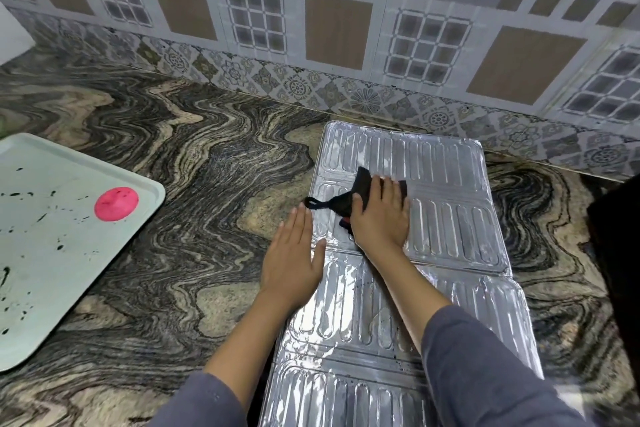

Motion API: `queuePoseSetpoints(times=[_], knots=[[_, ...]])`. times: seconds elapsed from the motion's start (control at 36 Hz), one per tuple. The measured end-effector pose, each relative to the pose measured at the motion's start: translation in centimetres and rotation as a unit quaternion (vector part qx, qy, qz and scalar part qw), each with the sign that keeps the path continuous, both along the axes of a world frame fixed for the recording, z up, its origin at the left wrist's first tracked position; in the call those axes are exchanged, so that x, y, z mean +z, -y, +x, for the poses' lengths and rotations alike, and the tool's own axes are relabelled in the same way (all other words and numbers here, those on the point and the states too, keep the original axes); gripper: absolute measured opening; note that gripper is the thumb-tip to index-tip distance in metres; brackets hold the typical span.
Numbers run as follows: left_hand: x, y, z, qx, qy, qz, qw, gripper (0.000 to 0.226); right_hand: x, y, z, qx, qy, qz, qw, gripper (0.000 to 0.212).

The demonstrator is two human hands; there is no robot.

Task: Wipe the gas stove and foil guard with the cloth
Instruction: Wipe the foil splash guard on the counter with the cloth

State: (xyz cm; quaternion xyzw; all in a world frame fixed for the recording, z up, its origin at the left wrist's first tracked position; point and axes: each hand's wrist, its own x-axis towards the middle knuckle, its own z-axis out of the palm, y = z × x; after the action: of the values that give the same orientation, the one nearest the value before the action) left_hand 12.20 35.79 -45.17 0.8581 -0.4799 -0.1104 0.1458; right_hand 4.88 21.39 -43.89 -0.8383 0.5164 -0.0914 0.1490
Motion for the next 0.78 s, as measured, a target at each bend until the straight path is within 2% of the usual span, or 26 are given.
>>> queuePoseSetpoints(times=[0.19,0.33,0.53,0.78], knots=[[0.2,-0.1,0.1,-0.004,-0.011,0.007,1.0,0.06,0.0,-0.1,3.6,0.15,-0.021,-0.016,0.988,0.058],[1.0,-0.9,0.7,-0.022,-0.074,-0.004,0.997,0.062,0.1,1.0,3.6,0.22,-0.046,-0.012,0.974,0.056],[0.6,-4.7,-0.2,-0.048,-0.023,0.019,0.998,0.059,0.3,1.2,3.6,0.257,-0.054,-0.014,0.965,0.052],[0.5,-4.5,-0.7,-0.028,0.007,0.029,0.999,0.057,2.2,0.8,1.6,0.411,-0.063,0.007,0.91,0.046]])
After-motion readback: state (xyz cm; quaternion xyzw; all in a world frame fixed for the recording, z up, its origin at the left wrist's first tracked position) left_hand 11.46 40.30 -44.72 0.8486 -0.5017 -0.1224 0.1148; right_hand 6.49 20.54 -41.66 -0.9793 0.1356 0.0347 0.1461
